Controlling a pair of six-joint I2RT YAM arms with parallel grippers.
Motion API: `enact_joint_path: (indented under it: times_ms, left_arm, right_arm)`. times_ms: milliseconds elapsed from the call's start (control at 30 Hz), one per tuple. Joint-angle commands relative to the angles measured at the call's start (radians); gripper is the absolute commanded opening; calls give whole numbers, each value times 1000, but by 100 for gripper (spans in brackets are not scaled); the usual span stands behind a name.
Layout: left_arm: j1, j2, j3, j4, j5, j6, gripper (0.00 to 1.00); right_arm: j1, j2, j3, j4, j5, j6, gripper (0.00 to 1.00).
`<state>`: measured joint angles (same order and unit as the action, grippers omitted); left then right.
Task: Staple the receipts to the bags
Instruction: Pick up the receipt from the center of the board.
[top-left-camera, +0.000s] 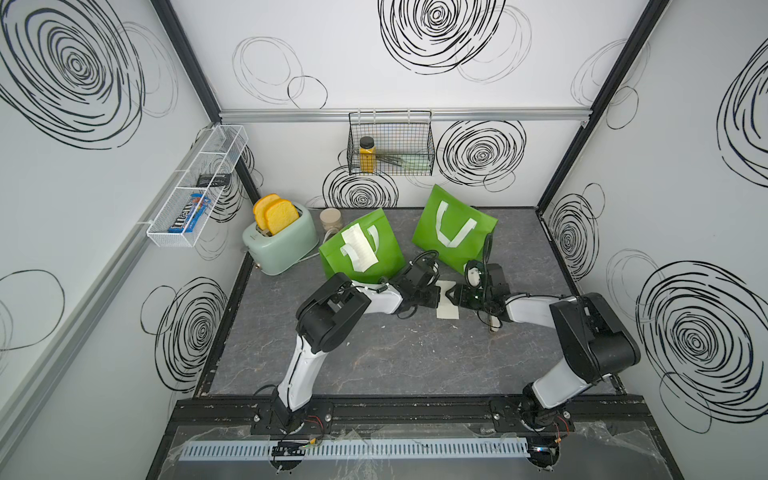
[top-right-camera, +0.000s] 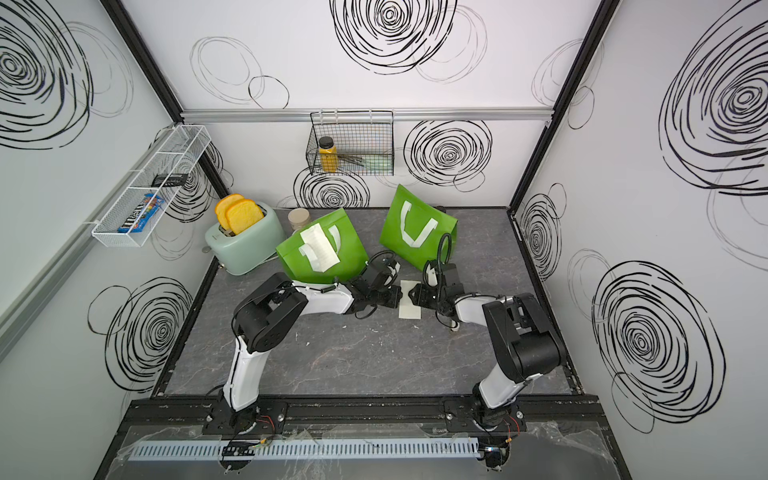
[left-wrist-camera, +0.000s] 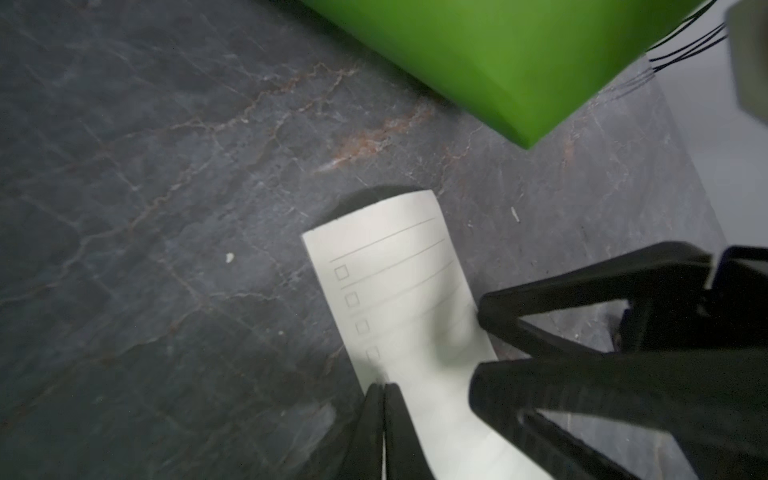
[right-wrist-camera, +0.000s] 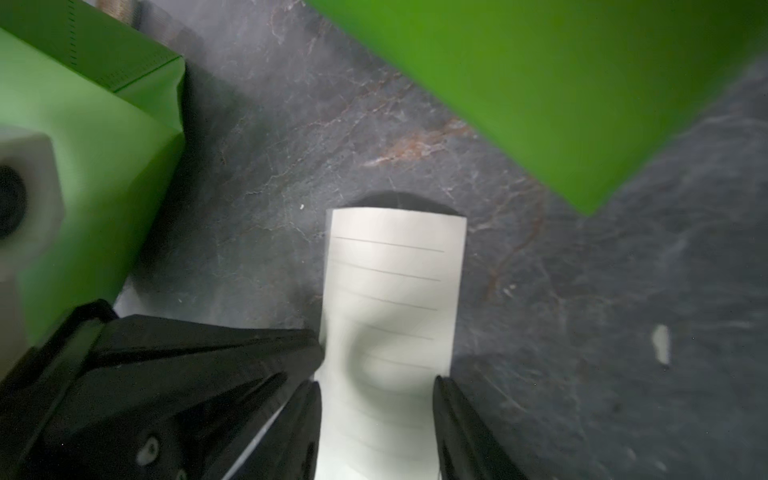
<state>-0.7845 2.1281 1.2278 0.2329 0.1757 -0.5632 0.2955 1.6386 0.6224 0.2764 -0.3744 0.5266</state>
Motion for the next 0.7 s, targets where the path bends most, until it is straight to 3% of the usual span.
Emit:
enact_joint_path:
  times_ms: [0,500,667]
  left_arm:
    - [-15,16,-39,-32,38,-32,6]
    - [-13,13,-37,-32,61,-18,5]
    - [-10,10,-39,-35,67,-12,5]
  right_arm:
    - [1,42,-16,1,-72,63,49]
    - [-47,49,-70,238,-403,165,51]
    - [-54,8,-87,255,-392,165,51]
